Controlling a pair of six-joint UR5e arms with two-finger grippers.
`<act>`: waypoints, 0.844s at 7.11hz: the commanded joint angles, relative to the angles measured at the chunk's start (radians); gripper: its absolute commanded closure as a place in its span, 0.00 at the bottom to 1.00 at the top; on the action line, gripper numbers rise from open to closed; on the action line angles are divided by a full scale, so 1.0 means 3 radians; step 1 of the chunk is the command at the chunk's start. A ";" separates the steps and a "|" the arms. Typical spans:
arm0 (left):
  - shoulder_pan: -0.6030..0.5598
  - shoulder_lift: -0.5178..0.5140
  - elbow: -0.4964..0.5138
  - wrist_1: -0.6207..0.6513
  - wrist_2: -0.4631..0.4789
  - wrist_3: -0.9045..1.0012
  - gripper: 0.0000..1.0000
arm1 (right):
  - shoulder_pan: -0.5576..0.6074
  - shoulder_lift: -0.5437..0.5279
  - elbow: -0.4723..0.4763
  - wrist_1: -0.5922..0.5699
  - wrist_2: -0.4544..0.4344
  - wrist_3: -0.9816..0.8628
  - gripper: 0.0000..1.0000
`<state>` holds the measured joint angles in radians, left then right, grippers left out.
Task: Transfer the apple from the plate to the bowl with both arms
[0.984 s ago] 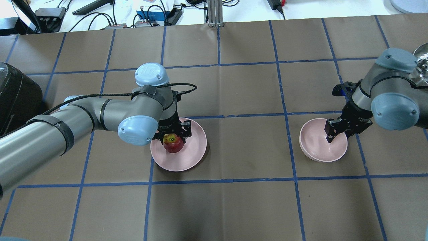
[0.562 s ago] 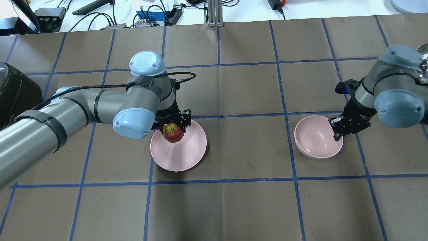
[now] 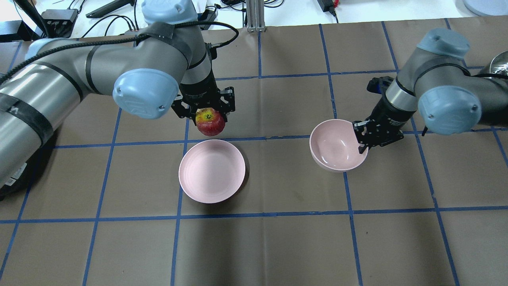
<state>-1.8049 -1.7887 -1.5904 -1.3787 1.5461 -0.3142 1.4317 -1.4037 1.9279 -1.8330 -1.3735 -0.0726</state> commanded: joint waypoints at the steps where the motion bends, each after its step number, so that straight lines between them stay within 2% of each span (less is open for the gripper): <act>1: -0.0079 0.0046 0.0213 -0.0139 0.0011 0.0014 0.51 | 0.0299 0.0392 0.0006 -0.0310 0.0226 0.0175 0.99; 2: -0.0099 0.0056 0.0153 -0.0160 0.0011 -0.0016 0.51 | 0.0396 0.0445 0.0016 -0.0388 0.0227 0.0297 0.96; 3: -0.0104 0.0056 0.0152 -0.0165 0.0011 -0.0016 0.51 | 0.0453 0.0465 0.0017 -0.0404 0.0207 0.0369 0.77; 4: -0.0125 0.0036 0.0147 -0.0170 0.0011 -0.0047 0.51 | 0.0453 0.0466 0.0017 -0.0475 0.0191 0.0380 0.15; 5: -0.0145 0.0016 0.0147 -0.0170 -0.0020 -0.0184 0.51 | 0.0448 0.0450 0.0011 -0.0602 0.0166 0.0365 0.00; 6: -0.0186 -0.0020 0.0142 -0.0175 -0.0025 -0.0261 0.51 | 0.0438 0.0420 -0.0044 -0.0588 0.0145 0.0360 0.00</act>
<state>-1.8489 -1.7842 -1.5463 -1.4297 1.5425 -0.3617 1.5646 -1.2705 1.9272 -1.9977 -1.3224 0.0360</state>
